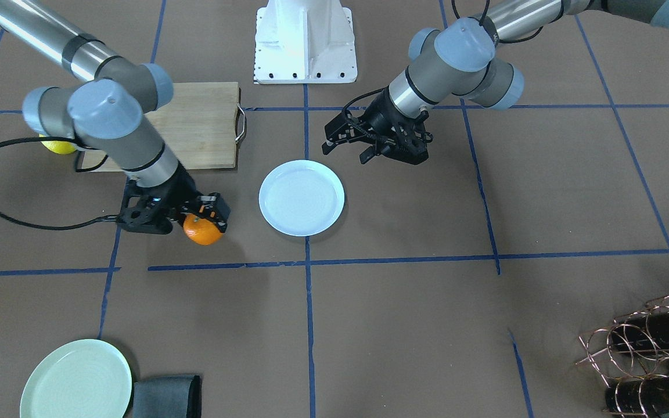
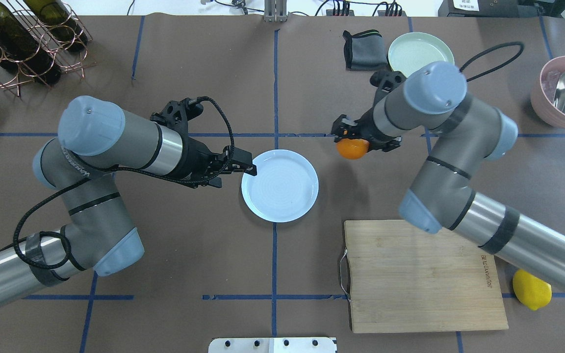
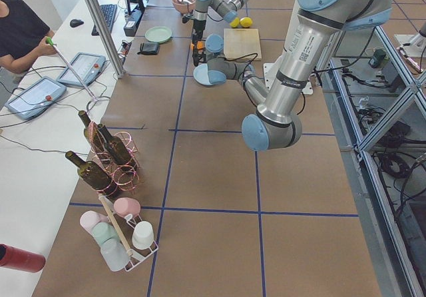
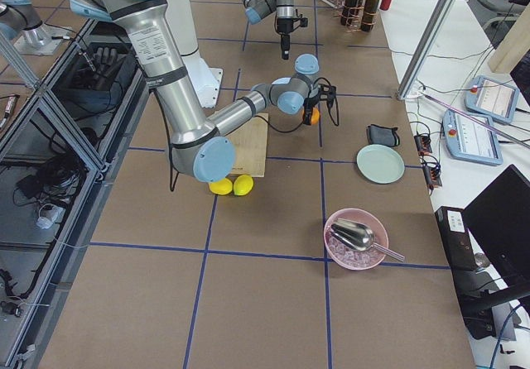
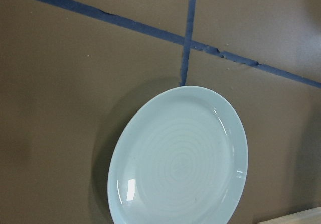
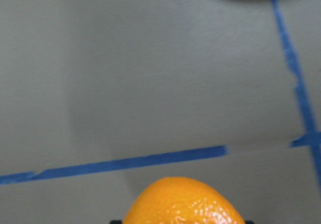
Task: Pick orange to plate
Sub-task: 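Carry the orange with the right gripper over the light blue plate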
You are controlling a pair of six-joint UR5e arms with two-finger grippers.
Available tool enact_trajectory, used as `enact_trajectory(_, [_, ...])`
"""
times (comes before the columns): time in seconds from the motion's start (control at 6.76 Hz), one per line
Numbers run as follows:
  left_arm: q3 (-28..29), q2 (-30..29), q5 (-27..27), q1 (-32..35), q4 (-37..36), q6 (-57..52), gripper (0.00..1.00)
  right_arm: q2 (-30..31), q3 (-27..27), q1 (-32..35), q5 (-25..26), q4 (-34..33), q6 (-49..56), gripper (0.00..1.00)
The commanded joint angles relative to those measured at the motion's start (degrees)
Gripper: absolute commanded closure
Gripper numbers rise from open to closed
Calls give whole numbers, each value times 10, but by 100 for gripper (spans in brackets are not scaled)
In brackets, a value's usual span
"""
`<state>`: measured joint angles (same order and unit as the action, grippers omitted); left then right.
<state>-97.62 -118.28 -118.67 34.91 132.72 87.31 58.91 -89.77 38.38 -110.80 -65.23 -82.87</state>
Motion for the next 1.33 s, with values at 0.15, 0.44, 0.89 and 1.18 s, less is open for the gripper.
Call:
enact_trajectory(0.15, [-60, 56, -1, 27, 0, -1, 0, -64, 7, -74, 64, -4, -77, 100])
enact_trajectory(0.44, [-77, 81, 0, 34, 0, -1, 0, -79, 35, -102, 111, -1, -77, 100])
enact_trajectory(0.89, [-77, 82, 1, 35, -1, 1, 0, -96, 73, -114, 119, -1, -75, 90])
enact_trajectory(1.18, [-77, 82, 1, 36, -1, 1, 0, -102, 75, -118, 136, -4, -77, 0])
